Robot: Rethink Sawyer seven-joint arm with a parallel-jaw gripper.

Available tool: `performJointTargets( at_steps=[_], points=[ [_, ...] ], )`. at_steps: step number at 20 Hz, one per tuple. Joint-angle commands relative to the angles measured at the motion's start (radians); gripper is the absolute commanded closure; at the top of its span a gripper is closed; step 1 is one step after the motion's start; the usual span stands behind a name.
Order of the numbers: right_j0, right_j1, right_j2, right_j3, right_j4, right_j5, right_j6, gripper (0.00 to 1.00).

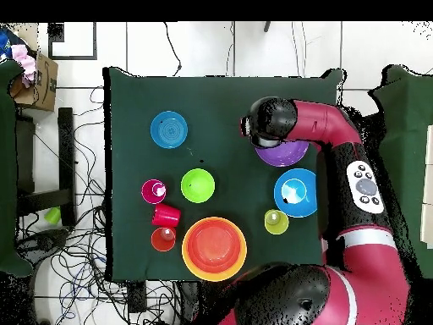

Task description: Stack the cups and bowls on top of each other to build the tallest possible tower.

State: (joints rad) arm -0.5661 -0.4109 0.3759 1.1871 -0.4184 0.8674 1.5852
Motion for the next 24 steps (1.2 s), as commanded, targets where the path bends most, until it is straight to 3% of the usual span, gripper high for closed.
performJointTargets(
  at_steps=[1,24],
  points=[
    [0.034,0.058,-0.02,-0.015,-0.009,-0.058,0.086,0.0],
    [0.067,0.109,-0.105,-0.096,-0.018,-0.081,0.109,0.0]
  ],
)
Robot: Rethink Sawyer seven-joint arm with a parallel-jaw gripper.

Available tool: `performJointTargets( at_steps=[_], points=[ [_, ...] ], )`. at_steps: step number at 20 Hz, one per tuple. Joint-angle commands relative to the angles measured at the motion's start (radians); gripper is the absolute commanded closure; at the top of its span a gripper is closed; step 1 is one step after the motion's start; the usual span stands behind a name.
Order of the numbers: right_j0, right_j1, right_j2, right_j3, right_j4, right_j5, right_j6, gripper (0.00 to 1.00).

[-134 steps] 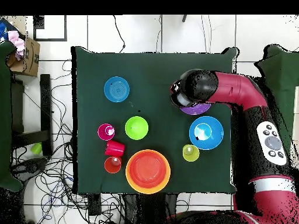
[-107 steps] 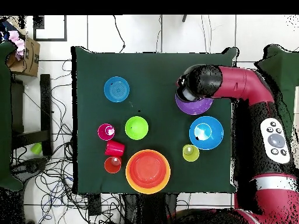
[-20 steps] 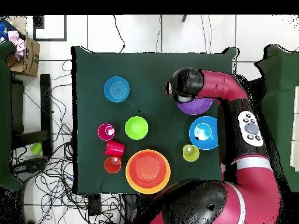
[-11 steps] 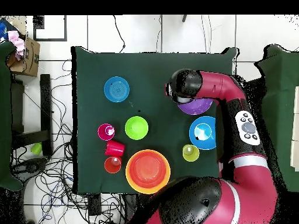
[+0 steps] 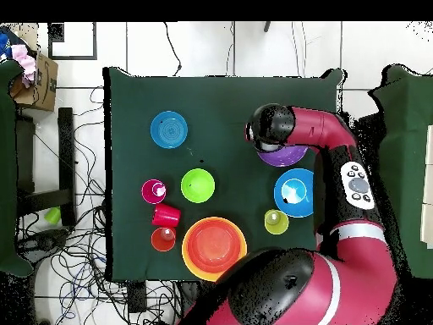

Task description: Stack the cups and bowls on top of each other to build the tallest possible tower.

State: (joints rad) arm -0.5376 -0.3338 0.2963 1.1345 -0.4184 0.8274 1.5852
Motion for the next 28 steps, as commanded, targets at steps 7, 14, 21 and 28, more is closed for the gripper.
performJointTargets(
  at_steps=[7,14,21,28],
  points=[
    [0.051,0.044,-0.034,-0.058,-0.003,-0.045,0.111,0.0],
    [0.063,0.04,-0.037,-0.034,0.013,-0.066,0.12,0.0],
    [0.064,0.01,-0.042,-0.011,0.031,-0.045,0.108,0.0],
    [0.082,0.006,-0.054,-0.002,0.043,-0.058,0.133,0.0]
  ],
)
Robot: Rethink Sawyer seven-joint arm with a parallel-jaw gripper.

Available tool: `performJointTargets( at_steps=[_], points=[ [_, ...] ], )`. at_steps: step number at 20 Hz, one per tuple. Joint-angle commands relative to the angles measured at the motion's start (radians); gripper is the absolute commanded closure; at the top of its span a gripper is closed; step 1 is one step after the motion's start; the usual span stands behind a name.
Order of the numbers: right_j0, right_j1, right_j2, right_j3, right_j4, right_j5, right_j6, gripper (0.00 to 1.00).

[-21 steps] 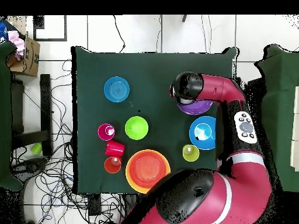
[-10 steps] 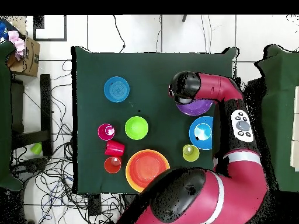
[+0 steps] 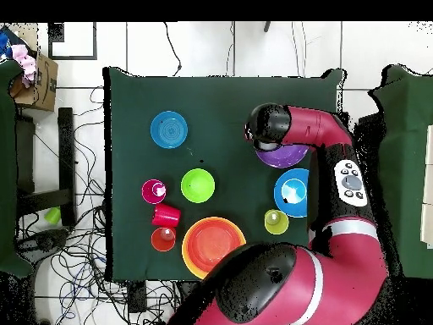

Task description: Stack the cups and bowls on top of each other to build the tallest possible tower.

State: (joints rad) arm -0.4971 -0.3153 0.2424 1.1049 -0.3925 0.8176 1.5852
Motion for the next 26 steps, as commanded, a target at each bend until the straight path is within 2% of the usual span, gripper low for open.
performJointTargets(
  at_steps=[1,14,26],
  points=[
    [0.042,-0.019,-0.002,0.032,0.02,-0.043,0.132,0.0],
    [0.079,0.015,-0.044,0.021,0.033,-0.091,0.176,0.0],
    [0.074,0.048,-0.061,0.0,0.041,-0.106,0.139,0.0]
  ],
)
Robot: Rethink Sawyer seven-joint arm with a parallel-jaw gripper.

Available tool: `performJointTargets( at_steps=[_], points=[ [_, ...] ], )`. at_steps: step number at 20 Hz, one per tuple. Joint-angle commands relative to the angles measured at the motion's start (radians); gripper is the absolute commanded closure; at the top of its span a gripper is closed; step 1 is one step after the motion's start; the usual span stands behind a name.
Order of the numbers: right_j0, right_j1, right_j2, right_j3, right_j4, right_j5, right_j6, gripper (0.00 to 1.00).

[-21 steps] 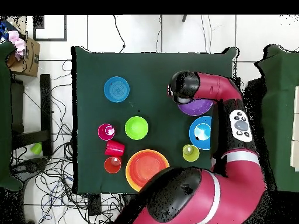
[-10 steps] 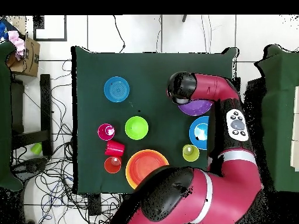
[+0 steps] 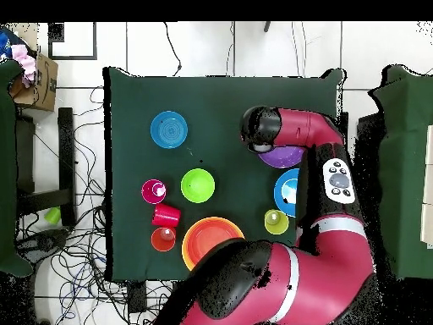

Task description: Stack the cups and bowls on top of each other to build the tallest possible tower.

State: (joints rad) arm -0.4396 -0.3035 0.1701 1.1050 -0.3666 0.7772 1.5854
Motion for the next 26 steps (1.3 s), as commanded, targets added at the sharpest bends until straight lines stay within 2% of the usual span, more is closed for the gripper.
performJointTargets(
  at_steps=[1,10,11,24,26],
  points=[
    [0.017,0.037,0.011,0.001,0.016,-0.068,0.139,0.0],
    [0.02,0.053,-0.001,-0.011,0.027,-0.091,0.137,0.0],
    [0.02,0.052,-0.004,-0.009,0.031,-0.092,0.133,1.0],
    [0.02,0.045,-0.017,0.014,0.051,-0.104,0.129,1.0],
    [0.023,0.023,-0.02,0.034,0.051,-0.116,0.127,1.0]
  ],
)
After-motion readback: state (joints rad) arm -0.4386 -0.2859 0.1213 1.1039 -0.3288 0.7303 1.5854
